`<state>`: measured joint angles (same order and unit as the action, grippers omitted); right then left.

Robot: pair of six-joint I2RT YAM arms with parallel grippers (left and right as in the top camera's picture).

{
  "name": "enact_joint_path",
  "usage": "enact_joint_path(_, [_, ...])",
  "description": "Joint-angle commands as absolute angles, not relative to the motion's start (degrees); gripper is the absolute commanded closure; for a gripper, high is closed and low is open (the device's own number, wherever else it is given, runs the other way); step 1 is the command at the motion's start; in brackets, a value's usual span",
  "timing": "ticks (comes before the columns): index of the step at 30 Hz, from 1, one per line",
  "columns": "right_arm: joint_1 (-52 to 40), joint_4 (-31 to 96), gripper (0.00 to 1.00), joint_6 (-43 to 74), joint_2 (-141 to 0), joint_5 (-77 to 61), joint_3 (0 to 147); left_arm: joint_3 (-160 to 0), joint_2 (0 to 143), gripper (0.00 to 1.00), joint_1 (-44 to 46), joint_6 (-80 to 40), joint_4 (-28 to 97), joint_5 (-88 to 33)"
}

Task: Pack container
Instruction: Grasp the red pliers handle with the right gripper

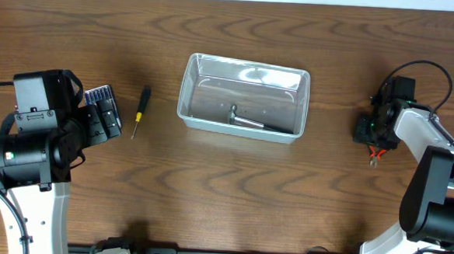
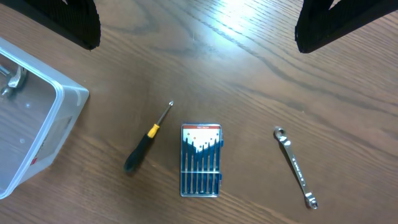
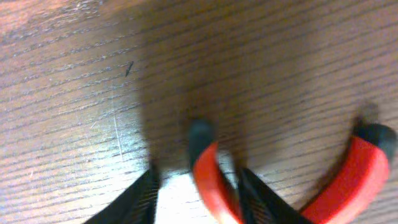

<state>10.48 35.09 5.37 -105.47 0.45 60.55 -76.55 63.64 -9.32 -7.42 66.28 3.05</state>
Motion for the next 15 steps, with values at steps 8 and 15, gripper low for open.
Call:
enact_joint_path(8, [10.9, 35.3, 0.8, 5.1, -106.2, 1.2, 58.9, -77.8, 63.8, 0.02, -9.6, -6.7, 66.6, 3.7])
enact_joint_path(15, [10.9, 34.8, 0.99, 5.1, -106.2, 1.2, 58.9, -77.8, 63.8, 0.02, -9.6, -6.7, 66.6, 3.7])
